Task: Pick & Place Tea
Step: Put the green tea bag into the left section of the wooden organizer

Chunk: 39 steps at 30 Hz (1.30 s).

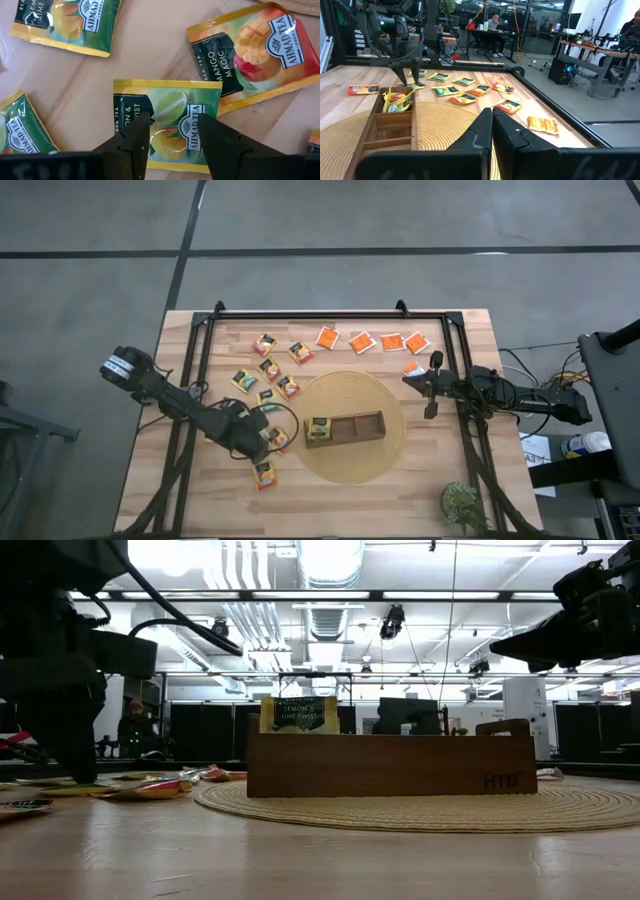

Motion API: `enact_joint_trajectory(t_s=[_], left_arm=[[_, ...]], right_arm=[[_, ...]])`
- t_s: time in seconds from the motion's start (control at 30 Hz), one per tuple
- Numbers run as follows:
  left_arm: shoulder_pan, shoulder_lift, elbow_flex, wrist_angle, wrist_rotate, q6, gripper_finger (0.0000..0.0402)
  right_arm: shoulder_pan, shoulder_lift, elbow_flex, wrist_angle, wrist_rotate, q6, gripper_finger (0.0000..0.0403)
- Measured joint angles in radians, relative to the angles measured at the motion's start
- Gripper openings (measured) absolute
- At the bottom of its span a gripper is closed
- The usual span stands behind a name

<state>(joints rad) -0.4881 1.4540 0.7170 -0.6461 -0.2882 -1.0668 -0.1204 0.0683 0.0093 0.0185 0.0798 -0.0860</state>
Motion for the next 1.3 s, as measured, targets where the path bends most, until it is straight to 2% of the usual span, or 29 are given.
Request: enact_joint_trajectory(t_s=[0.6, 1.3], left_arm=[[0.0, 0.0, 0.055, 0.0, 0.054, 0.053, 0.0161], [0.002, 0.001, -0.033, 0.113, 0.073, 0.044, 0.0161]], right_arm=[[0.0, 0.0, 0.0, 0.0, 0.0, 0.0, 0.0008], [0.0, 0.0, 0.0, 0.0, 0.0, 0.0, 0.0008]])
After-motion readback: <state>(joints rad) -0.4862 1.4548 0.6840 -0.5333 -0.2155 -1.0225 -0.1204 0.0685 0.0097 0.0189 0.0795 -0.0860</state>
